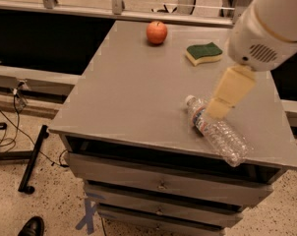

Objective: Place water bottle upright

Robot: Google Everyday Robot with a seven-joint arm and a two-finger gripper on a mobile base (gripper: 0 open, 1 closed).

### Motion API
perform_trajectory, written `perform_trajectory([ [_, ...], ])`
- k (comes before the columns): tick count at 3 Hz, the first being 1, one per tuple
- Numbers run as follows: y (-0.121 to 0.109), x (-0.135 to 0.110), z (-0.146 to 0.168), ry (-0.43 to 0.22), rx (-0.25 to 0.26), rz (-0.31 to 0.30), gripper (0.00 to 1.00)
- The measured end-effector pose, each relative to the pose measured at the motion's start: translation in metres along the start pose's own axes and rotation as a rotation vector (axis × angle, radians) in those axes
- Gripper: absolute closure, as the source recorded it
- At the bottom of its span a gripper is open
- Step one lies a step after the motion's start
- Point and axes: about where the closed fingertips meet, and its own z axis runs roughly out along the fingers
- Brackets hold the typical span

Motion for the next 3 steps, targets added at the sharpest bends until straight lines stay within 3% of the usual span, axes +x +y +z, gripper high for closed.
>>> perform_trajectory([
  [1, 0.001, -0.007, 0.032, 0.115, 0.044, 0.064, 0.0],
  [2, -0.001, 0.008, 0.064, 0.223, 0.07, 0.173, 0.0],
  [3, 0.0, 0.027, 0.083, 0.287, 0.078, 0.3, 0.0],
])
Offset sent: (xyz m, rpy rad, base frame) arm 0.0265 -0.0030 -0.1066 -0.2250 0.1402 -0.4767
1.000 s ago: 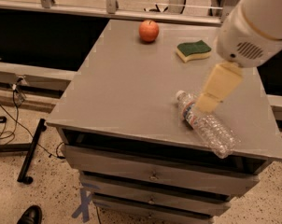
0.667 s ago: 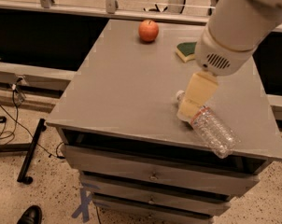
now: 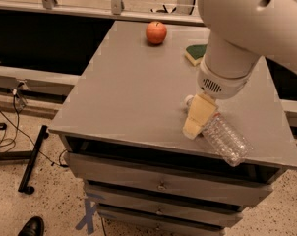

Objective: Place water bottle upright

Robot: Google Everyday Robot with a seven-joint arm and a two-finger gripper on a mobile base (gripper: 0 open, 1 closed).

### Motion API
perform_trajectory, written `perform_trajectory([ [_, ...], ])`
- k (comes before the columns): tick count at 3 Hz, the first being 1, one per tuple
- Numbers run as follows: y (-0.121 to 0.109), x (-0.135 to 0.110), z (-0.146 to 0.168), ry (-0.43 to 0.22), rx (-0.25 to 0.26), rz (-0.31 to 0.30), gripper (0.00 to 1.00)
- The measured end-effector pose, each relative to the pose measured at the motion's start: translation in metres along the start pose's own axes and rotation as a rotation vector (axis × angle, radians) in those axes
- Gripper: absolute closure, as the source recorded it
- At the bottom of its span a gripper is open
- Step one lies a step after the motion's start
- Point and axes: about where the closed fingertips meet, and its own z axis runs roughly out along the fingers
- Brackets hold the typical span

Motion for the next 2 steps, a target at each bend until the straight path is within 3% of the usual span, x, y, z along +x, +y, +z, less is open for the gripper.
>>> perform_trajectory([
  [2, 0.0067, 0.0111, 0.0192, 0.017, -0.058, 0.141, 0.0],
])
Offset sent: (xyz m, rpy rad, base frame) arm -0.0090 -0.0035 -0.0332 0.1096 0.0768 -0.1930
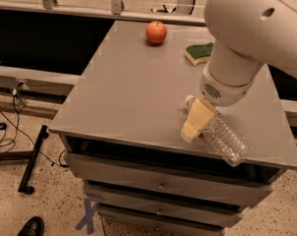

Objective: Place water bottle upright

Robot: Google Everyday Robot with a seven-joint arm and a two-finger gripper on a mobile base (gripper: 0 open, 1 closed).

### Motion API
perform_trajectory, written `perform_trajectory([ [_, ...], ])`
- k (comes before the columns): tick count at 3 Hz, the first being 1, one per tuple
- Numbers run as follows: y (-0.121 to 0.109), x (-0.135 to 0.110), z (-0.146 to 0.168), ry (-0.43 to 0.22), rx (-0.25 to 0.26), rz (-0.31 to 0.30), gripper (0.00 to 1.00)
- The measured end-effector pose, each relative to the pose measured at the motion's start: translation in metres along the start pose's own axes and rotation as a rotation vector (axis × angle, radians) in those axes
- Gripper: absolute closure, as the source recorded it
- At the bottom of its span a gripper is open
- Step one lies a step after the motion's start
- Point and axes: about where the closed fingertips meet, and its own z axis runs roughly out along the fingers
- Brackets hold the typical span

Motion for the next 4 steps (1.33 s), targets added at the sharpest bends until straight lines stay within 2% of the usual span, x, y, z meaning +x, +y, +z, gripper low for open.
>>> perform_trajectory([
  [1, 0.005, -0.004, 0.01, -0.001, -0.032, 0.037, 0.16],
  [2, 0.008, -0.006, 0.016, -0.007, -0.05, 0.07, 0.4],
  [3, 0.009, -0.009, 0.015, -0.033, -0.051, 0.088, 0.62],
  [4, 0.004, -0.022, 0.003, -0.088, -0.038, 0.085, 0.87],
])
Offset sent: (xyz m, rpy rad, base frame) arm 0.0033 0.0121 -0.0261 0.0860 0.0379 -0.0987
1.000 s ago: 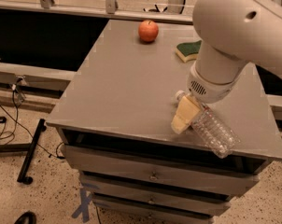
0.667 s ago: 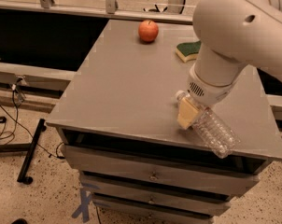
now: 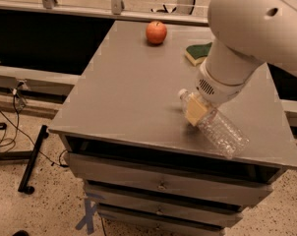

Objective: Place water bottle upright

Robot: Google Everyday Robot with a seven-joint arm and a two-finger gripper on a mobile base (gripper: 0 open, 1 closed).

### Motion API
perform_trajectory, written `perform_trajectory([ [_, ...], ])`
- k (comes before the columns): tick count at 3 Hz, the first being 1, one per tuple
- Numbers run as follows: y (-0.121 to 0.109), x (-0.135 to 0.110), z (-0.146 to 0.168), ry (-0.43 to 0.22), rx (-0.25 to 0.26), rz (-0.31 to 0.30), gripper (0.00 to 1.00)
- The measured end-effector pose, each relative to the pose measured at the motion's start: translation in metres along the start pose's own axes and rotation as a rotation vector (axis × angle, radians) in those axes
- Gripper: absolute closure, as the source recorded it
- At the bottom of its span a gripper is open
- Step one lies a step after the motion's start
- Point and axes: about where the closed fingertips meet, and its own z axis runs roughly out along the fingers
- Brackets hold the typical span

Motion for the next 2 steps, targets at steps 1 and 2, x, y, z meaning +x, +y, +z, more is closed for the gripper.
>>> perform_trajectory([
  [1, -0.011, -0.021, -0.017, -0.072, 0.006, -0.012, 1.0],
  [2, -0.026, -0.042, -0.034, -0.169, -0.009, -0.02, 1.0],
])
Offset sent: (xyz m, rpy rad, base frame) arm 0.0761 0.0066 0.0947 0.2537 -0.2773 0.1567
